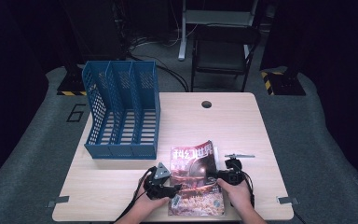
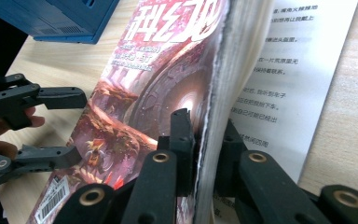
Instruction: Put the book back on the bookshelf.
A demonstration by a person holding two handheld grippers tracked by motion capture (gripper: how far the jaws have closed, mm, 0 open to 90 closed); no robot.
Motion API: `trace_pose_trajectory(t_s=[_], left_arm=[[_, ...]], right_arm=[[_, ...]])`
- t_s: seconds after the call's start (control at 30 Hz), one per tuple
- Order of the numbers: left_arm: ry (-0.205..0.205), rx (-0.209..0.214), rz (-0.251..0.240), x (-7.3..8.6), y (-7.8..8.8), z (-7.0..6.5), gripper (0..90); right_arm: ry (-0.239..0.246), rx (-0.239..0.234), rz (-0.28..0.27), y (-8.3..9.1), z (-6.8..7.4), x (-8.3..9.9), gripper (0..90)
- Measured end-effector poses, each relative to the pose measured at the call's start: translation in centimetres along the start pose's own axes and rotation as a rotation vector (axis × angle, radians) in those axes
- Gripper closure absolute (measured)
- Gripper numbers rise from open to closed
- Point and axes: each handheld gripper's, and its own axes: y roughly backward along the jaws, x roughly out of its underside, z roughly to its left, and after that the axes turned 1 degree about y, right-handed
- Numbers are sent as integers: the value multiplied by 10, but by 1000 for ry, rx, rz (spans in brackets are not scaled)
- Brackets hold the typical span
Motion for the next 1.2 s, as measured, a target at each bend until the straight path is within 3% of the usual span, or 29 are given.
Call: trace_pose_trajectory(t_s=[0.13, 0.27, 0.3, 0.5, 0.73, 0.97, 1.1, 1.2], left_arm=[[2, -3, -8, 0, -1, 0, 346], [5, 9, -3, 0, 0, 0, 346], [6, 2, -10, 0, -1, 0, 345], [-10, 14, 7, -1, 0, 2, 334], [-2, 31, 9, -3, -1, 2, 296], [26, 28, -9, -8, -4, 7, 215], [75, 69, -21, -9, -8, 12, 171], [87, 96, -21, -11, -10, 15, 145]], right_arm=[[-5, -9, -8, 2, 2, 0, 840], [19, 5, -15, 5, 10, 1, 851], [54, 11, -32, 5, 10, 1, 853], [133, 29, -91, 10, 20, 3, 855], [175, 34, -135, 14, 29, 5, 857], [205, 20, -185, 23, 36, 8, 857], [229, 12, -211, 28, 38, 10, 857], [235, 3, -227, 31, 39, 12, 857]])
